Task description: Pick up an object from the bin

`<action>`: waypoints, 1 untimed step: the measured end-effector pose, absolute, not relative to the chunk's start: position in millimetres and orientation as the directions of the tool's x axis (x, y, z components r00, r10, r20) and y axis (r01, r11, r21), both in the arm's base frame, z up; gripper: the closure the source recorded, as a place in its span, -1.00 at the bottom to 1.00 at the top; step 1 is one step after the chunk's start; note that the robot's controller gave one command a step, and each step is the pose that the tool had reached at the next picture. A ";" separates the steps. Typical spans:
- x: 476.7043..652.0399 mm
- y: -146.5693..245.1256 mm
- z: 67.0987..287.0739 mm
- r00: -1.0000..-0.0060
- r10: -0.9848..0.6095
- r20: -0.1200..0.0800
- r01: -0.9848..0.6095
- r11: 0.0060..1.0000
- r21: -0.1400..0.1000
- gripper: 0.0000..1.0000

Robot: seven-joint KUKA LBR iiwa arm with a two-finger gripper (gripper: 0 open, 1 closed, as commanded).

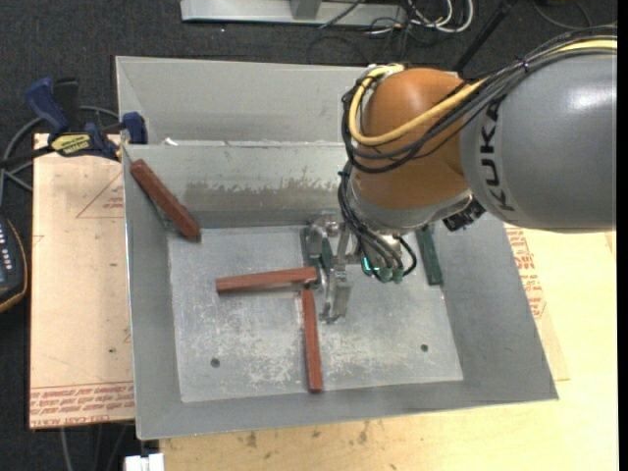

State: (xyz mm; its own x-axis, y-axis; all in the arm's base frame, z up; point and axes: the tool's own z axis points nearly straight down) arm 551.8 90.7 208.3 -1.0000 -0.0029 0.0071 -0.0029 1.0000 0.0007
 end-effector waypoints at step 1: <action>613.4 154.7 75.3 -0.995 0.104 0.003 0.104 0.995 0.002 -1.00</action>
Offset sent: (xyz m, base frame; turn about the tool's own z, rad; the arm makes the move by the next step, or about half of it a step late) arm 0.0628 0.0614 -0.1279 0.1116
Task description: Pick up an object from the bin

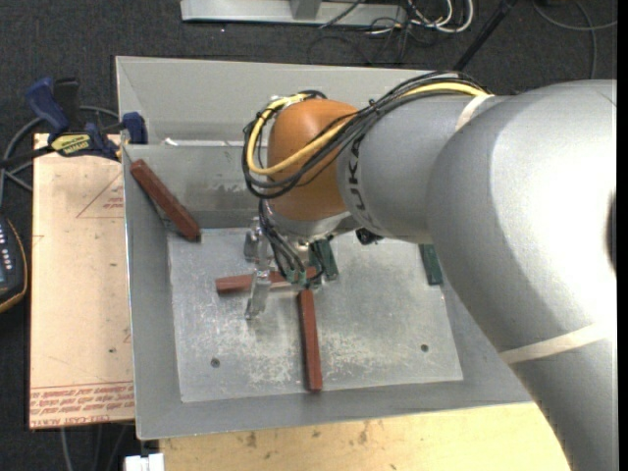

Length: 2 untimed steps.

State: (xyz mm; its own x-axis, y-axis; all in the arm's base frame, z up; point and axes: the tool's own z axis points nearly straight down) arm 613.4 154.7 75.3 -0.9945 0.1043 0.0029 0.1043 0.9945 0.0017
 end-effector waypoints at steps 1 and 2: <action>614.9 152.8 80.1 -0.994 0.108 -0.001 0.108 0.994 0.002 1.00; 626.5 152.8 219.7 -0.996 0.094 -0.011 0.094 0.996 0.005 1.00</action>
Offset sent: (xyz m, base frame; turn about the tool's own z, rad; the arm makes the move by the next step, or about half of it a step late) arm 0.0000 0.0000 0.0000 0.0000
